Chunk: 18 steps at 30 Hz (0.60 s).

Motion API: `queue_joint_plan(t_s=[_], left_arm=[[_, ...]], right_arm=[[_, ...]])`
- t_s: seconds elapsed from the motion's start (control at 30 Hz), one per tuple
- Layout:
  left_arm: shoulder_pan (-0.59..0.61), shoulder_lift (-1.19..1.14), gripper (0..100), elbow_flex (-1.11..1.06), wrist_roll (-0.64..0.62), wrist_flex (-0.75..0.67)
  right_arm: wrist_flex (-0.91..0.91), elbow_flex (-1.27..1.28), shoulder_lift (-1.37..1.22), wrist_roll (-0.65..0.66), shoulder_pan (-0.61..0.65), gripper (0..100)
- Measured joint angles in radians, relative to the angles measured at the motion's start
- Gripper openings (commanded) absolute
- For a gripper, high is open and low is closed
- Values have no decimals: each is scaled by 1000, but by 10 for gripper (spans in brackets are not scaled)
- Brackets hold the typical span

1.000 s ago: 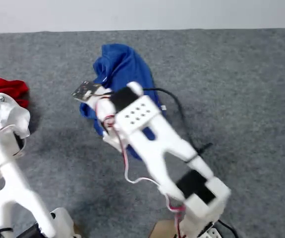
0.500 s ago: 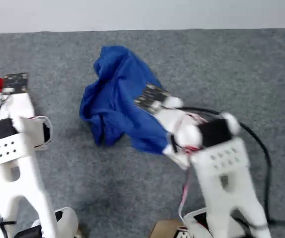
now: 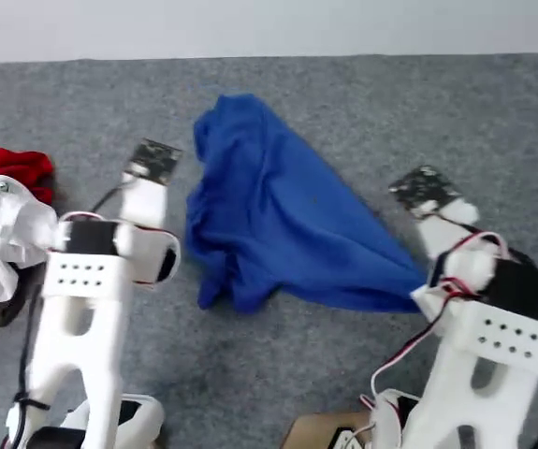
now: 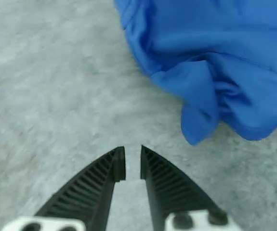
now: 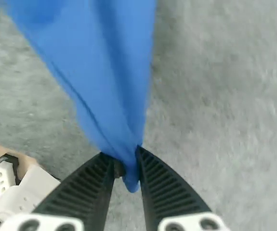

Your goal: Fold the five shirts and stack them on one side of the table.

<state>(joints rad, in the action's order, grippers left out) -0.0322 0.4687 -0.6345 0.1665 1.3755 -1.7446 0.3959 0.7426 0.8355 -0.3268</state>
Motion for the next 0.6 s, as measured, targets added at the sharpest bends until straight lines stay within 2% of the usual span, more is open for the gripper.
queue_joint_plan(t_s=[0.33, 0.6], left_arm=[[-161, 0, 113, -55, 0, -46], [-365, 0, 182, -61, 0, -80]], right_arm=[[153, 0, 8, 0, -287, 9], [149, 0, 8, 2, -316, 9]])
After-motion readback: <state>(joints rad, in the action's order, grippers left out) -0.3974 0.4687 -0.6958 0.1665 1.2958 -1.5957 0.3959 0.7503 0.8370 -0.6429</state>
